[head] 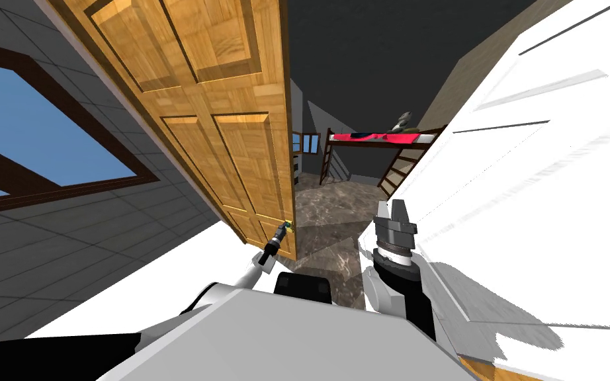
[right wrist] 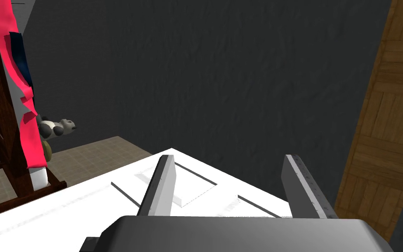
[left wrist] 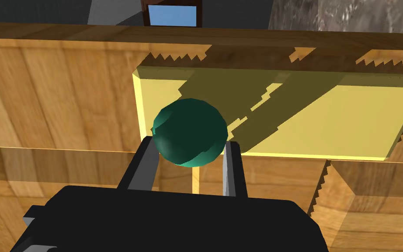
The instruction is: Push the door open
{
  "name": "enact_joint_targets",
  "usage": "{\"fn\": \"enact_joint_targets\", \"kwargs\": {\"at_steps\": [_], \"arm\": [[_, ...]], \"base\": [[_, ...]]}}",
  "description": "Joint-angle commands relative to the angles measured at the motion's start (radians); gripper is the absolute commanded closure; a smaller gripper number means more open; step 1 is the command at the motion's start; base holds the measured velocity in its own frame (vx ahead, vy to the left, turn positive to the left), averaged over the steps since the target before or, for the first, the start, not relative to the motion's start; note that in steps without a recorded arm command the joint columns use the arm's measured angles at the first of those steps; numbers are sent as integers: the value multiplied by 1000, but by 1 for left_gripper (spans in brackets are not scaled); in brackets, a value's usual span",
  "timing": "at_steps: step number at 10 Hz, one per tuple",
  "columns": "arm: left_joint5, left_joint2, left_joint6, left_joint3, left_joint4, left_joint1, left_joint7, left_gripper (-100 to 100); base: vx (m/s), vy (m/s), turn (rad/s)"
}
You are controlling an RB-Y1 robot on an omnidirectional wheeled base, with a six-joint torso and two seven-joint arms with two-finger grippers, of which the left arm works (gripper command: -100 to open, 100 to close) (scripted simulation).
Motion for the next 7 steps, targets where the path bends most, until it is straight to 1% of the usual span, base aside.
{"fn": "enact_joint_targets", "kwargs": {"at_steps": [1,2,3,4,7], "arm": [[12,10,-40,19,50,-27,-15,100],[12,10,-40,19,57,-27,-15,100],[24,13,-37,33,56,-26,-26,100],[18,12,-37,24,56,-27,-16,-100],[18,9,-35,22,54,-26,-11,-100]], "base": [[72,-33,19],[23,10,2],[101,-35,48],[-80,-63,53],[-203,-20,24]]}}
